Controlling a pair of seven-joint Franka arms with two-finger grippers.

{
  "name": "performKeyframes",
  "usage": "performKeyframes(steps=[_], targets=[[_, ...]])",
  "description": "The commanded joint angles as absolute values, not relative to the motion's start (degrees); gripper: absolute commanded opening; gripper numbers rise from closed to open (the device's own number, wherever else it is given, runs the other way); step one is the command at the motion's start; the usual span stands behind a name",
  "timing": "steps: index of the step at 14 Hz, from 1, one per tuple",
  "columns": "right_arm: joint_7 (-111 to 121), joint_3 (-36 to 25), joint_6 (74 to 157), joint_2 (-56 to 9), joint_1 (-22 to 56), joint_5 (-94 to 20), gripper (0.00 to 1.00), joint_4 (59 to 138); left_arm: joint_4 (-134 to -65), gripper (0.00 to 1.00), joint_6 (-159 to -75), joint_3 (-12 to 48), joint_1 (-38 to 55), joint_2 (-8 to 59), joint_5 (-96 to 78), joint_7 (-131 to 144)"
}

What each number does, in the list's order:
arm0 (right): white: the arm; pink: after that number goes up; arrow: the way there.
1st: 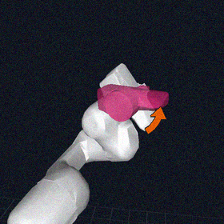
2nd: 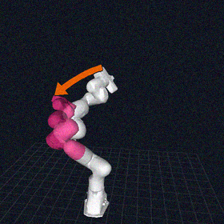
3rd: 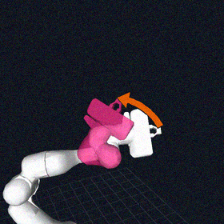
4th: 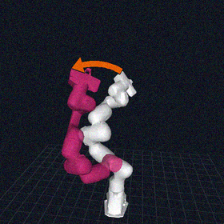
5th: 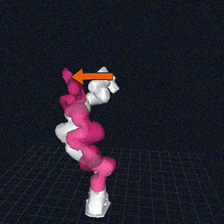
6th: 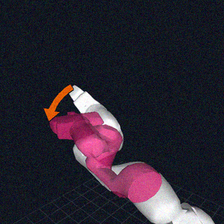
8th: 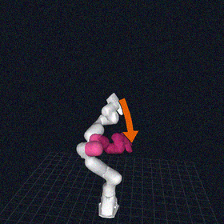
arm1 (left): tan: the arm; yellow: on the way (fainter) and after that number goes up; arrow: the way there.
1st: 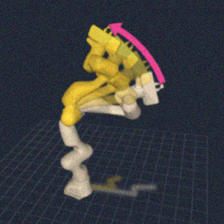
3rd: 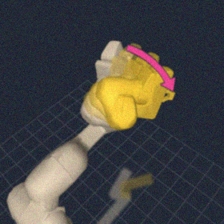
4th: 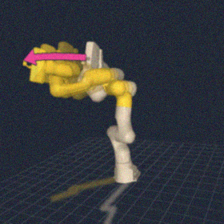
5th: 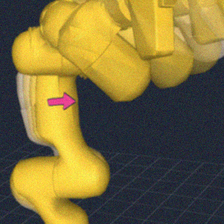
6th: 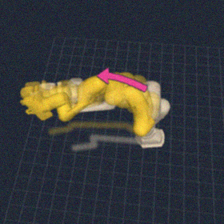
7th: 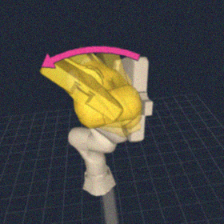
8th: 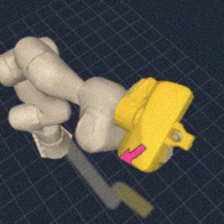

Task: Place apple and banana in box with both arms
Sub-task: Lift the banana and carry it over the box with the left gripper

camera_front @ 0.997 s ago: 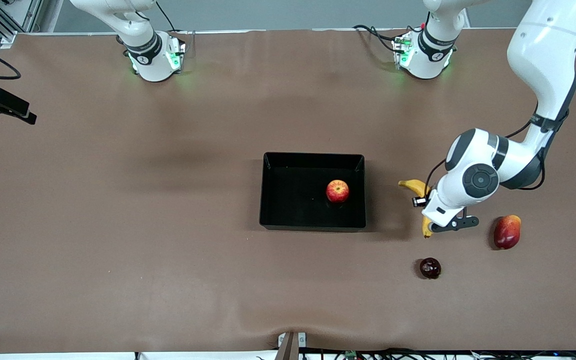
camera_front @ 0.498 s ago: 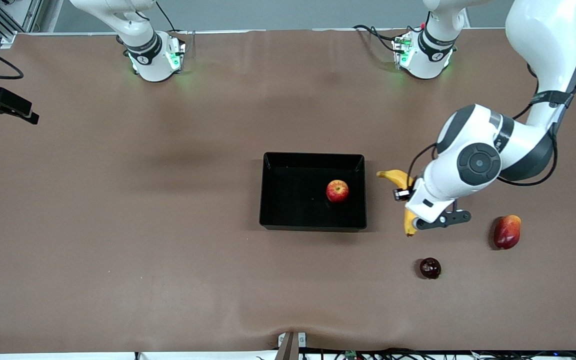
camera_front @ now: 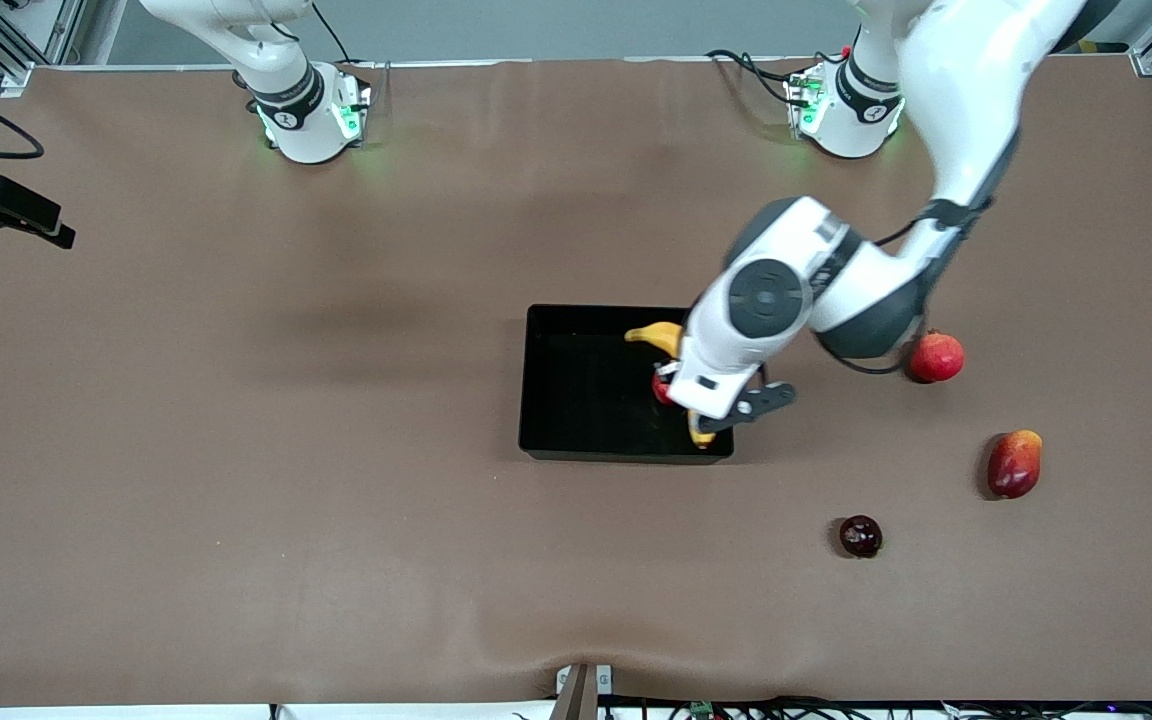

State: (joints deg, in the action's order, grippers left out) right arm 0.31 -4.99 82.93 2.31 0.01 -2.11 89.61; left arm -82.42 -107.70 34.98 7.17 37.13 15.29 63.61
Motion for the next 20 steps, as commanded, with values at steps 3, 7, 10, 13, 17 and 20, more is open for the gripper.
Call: performKeyframes(steps=[3, 7, 10, 13, 17, 20], targets=[[0.35, -4.92, 83.67, 1.93, 0.00, -2.29, 1.00, 89.12, -77.00, 0.02, -112.06, 26.21, 19.14, 41.65, 14.77, 71.71], [0.35, -4.92, 83.67, 1.67, -0.09, -2.29, 1.00, 89.21, -76.11, 0.02, -116.27, 23.64, 23.63, 45.08, 14.59, 77.07], [0.35, -4.92, 83.58, 1.67, -0.09, -2.29, 1.00, 89.21, -76.03, 0.02, -119.70, 23.64, 24.96, 47.10, 14.68, 79.36], [0.35, -4.92, 83.58, 1.58, -0.09, -2.29, 1.00, 89.21, -76.03, 0.03, -120.93, 23.56, 25.66, 48.34, 14.68, 79.37], [0.35, -4.83, 83.58, 1.58, 0.26, -2.29, 1.00, 89.21, -75.94, 0.07, -123.83, 23.56, 26.10, 50.27, 14.68, 79.28], [0.35, -4.83, 83.50, 1.58, 0.26, -2.29, 1.00, 89.30, -75.94, 0.08, -125.51, 23.55, 26.10, 51.41, 14.76, 78.84]])
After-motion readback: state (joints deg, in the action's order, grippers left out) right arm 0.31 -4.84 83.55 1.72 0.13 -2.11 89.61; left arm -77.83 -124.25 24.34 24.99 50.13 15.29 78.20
